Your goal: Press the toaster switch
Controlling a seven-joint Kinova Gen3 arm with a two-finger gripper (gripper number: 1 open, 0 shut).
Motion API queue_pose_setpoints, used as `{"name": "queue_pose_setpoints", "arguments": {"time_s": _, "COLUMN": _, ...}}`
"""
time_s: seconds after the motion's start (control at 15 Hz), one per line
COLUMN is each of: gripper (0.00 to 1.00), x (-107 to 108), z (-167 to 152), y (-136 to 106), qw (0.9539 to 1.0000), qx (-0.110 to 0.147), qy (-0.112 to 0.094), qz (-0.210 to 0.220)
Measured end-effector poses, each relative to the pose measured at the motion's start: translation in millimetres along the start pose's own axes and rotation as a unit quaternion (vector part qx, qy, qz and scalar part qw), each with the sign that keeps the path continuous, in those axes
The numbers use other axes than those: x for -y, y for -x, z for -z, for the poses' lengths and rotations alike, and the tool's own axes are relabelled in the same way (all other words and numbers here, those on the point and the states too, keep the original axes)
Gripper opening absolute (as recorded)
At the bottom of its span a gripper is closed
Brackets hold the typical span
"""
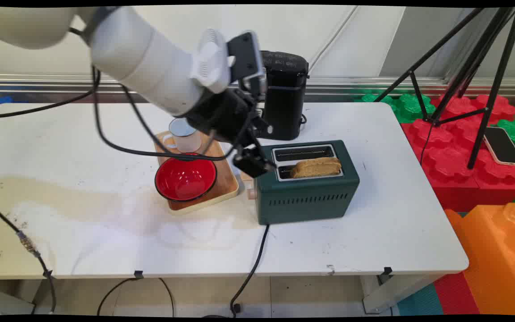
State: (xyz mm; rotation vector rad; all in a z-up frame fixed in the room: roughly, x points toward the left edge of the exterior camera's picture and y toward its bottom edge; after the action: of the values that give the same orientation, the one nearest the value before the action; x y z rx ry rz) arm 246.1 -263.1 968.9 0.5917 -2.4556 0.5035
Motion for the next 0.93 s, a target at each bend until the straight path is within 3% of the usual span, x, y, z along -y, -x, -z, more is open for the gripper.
{"name": "queue_pose_setpoints", "arguments": {"time_s": 0.47, "gripper": 1.0, "x": 0.9, "z": 16.6, "y": 28.7, "qw": 0.9995, "qx": 0.025, "qy": -0.003, "qz": 0.019}}
{"name": "queue_pose_setpoints", "arguments": {"time_s": 0.93, "gripper": 1.0, "x": 4.8, "z": 11.3, "y": 43.7, "qw": 0.9981, "qx": 0.051, "qy": -0.013, "qz": 0.031}}
